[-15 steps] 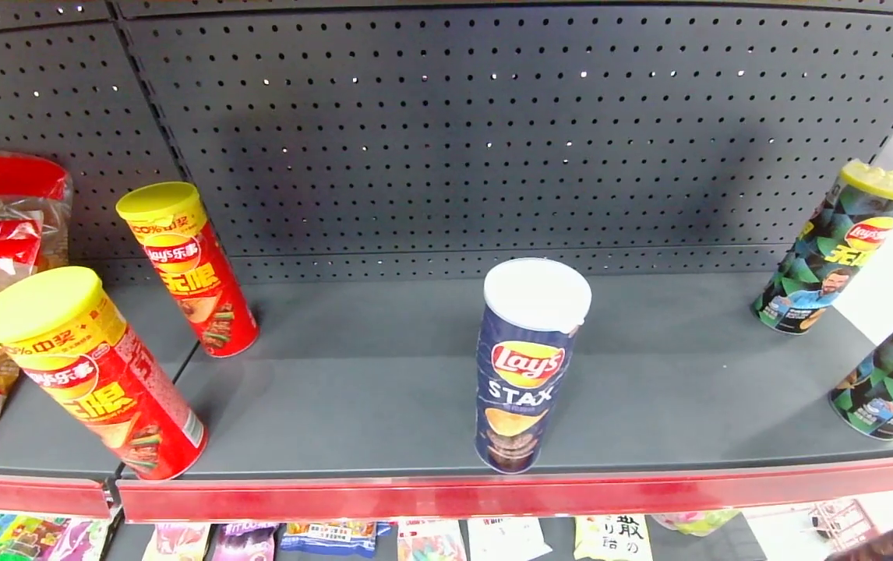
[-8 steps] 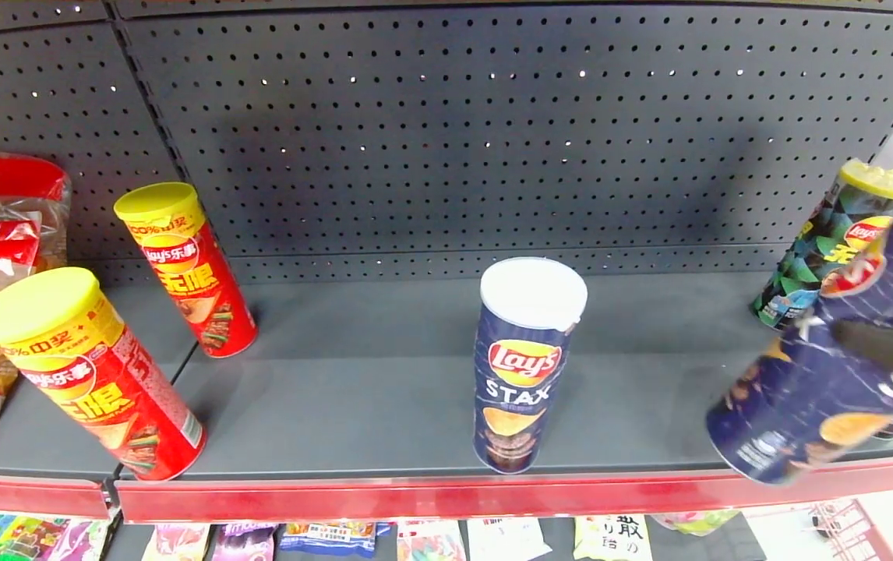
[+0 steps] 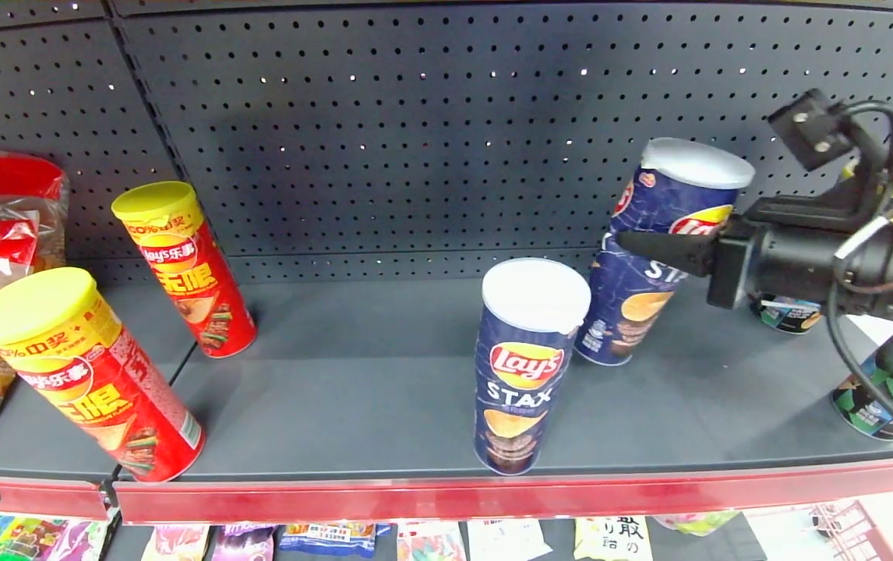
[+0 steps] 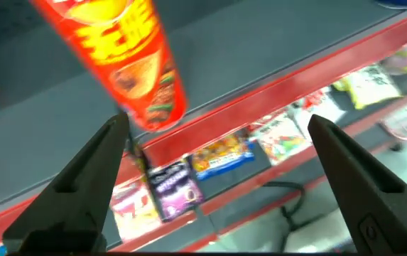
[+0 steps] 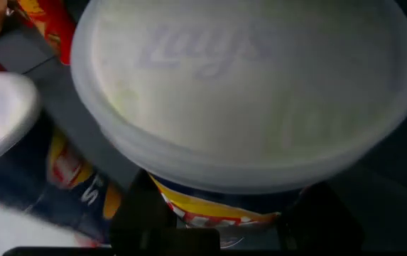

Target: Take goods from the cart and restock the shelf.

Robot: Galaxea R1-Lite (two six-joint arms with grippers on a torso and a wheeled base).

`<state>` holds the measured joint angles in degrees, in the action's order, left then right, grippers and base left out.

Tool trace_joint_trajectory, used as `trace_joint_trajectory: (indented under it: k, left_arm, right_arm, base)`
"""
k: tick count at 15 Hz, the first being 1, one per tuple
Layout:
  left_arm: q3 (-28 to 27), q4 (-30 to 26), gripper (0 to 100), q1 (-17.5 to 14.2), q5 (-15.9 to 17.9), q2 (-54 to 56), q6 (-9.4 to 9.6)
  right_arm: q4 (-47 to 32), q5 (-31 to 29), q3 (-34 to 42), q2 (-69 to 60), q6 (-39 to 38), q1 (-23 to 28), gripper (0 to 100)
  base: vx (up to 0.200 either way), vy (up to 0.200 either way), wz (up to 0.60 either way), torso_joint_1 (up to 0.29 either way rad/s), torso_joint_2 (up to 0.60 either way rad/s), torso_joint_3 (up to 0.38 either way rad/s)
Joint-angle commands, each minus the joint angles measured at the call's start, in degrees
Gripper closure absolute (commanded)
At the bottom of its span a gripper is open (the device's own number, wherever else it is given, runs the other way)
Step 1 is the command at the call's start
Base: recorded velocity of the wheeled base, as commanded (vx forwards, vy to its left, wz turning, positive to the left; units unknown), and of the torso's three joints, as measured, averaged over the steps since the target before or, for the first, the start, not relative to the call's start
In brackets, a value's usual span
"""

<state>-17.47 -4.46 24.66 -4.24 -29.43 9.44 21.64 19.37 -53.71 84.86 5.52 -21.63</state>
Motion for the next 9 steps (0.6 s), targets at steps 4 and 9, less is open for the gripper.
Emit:
trace_joint_trajectory:
  k: [4, 9]
  left_arm:
    - [-0.99, -0.11, 0, 0.04, 0.99, -4.67, -0.21]
    - [-1.34, -0.11, 0, 0.04, 0.99, -5.55, -0.21]
  right_arm:
    - [0.69, 2.95, -9.04, 13.75, 3.44, -0.17, 100]
    - [0.16, 2.95, -14.32, 17.97, 4.23, -1.23, 100]
  base:
    - [0.000, 0.000, 0.00, 0.000, 0.00, 0.000]
    - [0.000, 0.000, 0.00, 0.000, 0.00, 0.000]
